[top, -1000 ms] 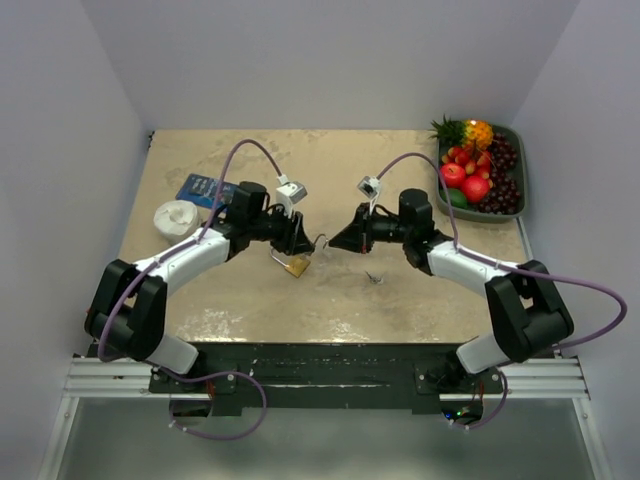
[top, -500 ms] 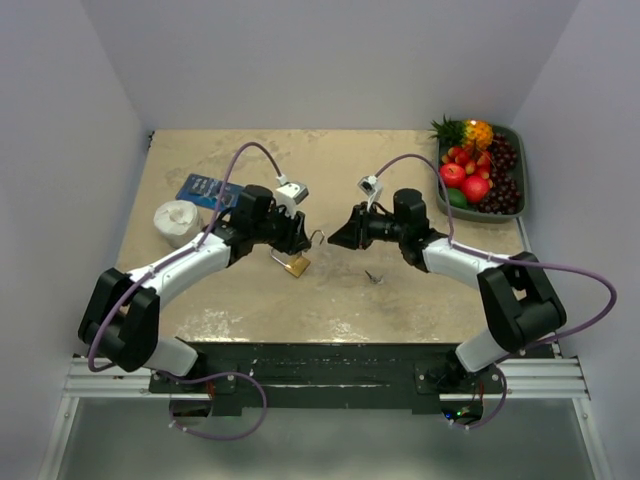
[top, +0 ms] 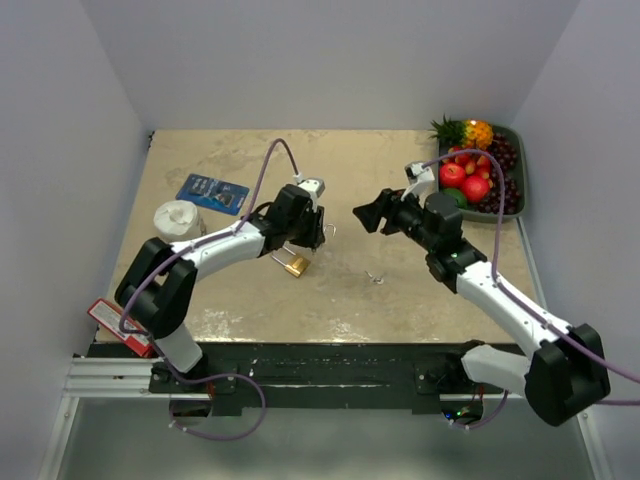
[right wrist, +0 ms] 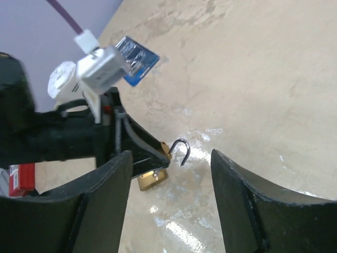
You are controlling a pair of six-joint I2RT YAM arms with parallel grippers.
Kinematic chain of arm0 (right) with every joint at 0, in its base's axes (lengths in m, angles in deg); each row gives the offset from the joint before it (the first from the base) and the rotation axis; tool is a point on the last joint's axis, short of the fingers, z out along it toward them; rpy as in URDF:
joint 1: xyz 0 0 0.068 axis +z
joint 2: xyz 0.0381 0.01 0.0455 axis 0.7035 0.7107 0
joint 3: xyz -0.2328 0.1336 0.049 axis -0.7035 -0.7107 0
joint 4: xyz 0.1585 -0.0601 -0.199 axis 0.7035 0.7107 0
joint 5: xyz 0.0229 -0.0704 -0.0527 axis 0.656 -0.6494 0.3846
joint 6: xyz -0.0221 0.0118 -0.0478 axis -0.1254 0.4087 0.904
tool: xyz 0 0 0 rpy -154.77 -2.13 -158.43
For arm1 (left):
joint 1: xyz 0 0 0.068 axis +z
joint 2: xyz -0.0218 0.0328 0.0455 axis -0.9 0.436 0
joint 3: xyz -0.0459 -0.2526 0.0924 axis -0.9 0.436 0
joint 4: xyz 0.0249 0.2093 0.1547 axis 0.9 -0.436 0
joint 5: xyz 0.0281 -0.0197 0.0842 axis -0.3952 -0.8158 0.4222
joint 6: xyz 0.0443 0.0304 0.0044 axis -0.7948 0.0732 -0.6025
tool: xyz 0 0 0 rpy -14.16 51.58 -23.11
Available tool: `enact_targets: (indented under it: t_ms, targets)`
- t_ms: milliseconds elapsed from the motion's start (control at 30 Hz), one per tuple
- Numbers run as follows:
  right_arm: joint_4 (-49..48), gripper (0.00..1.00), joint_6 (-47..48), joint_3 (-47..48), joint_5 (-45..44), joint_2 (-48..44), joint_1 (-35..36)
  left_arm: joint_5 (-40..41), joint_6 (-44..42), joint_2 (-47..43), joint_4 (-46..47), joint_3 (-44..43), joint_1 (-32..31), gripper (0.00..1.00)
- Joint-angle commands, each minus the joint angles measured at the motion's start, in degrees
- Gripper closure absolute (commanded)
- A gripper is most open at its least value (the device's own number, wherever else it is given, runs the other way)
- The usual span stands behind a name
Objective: Unlock with the key
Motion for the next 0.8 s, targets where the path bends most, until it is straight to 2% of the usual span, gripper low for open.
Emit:
enact_targets:
  t_ms: [0,133,367,533,767]
  targets:
    - [3.7,0.33,1.9,-1.8,-7.3,-5.1,0.0,6.3,4.4,3.6,3.4,-6.1,0.3,1.00]
    - [5.4,0.31,1.4,-3.3,-9.3,-9.6,0.0,9.3,6.1,10.7,5.0,-11.8,-0.2,1.00]
    - [8.8,0.29,2.4,-4.9,-12.3,-16.0,0.0,13.5,2.4,26.8,-5.8,-34.8,0.8,1.00]
    - [11.5,0.28,4.1,-5.0,-13.4,-19.6,0.0,11.2,3.4,32.7,-9.4,-41.3,3.0,1.00]
    - [12.8,0.26,4.5,-6.1,-14.6,-21.8,0.1,14.0,6.5,35.9,-12.0,-45.8,5.2,1.00]
